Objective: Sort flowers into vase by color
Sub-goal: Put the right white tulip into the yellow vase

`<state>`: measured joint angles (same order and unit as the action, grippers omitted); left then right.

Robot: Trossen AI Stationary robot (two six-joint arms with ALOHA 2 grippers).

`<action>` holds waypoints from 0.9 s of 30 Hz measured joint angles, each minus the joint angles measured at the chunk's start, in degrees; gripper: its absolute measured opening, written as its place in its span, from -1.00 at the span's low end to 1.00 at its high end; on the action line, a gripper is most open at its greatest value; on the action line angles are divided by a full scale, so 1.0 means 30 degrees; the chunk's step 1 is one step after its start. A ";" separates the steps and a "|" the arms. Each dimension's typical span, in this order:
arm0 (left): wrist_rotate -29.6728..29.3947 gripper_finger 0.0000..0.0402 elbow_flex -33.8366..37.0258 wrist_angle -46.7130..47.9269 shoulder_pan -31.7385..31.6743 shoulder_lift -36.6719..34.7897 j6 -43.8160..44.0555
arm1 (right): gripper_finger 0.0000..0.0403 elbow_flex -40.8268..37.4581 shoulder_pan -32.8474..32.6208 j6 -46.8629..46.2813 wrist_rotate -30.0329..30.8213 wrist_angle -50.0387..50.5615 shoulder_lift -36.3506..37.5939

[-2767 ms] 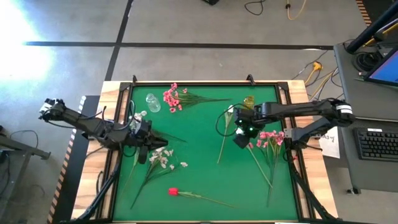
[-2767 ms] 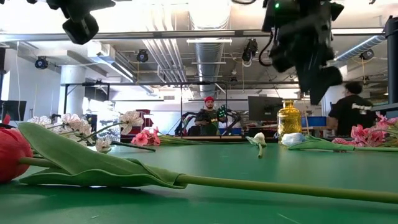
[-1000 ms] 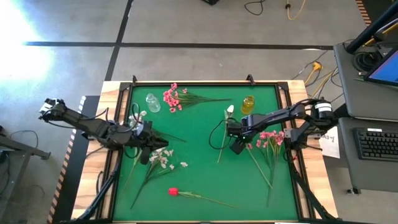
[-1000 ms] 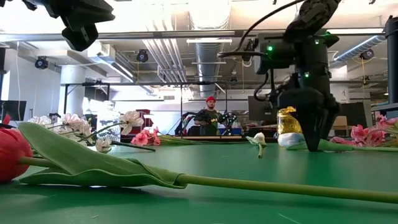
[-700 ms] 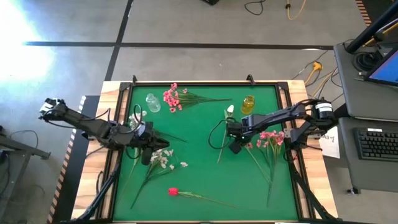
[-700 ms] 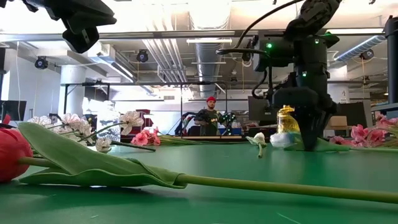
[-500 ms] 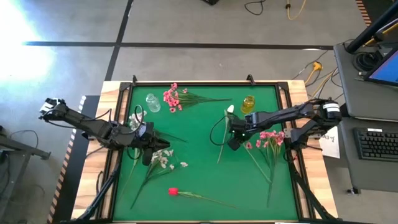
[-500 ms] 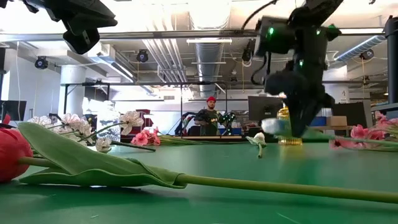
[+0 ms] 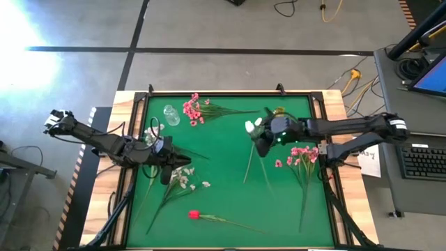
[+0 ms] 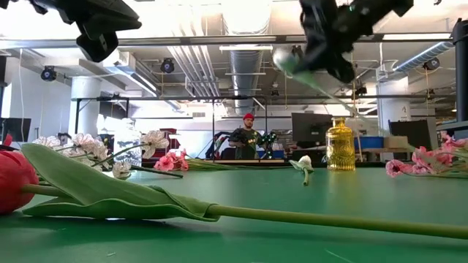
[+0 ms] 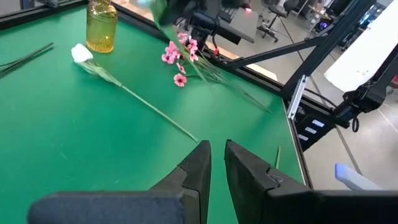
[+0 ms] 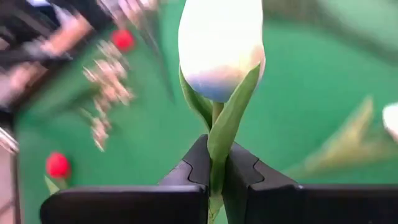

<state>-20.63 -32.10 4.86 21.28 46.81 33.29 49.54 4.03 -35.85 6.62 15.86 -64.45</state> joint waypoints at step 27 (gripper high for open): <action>-0.0476 -0.82 0.0000 -0.1387 0.0000 0.1097 0.0016 | -0.94 -0.0870 0.2066 1.3045 1.4461 -0.7422 0.8711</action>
<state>-22.06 -32.10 0.70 21.28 50.10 33.34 46.93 10.23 3.28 50.00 -6.41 -38.32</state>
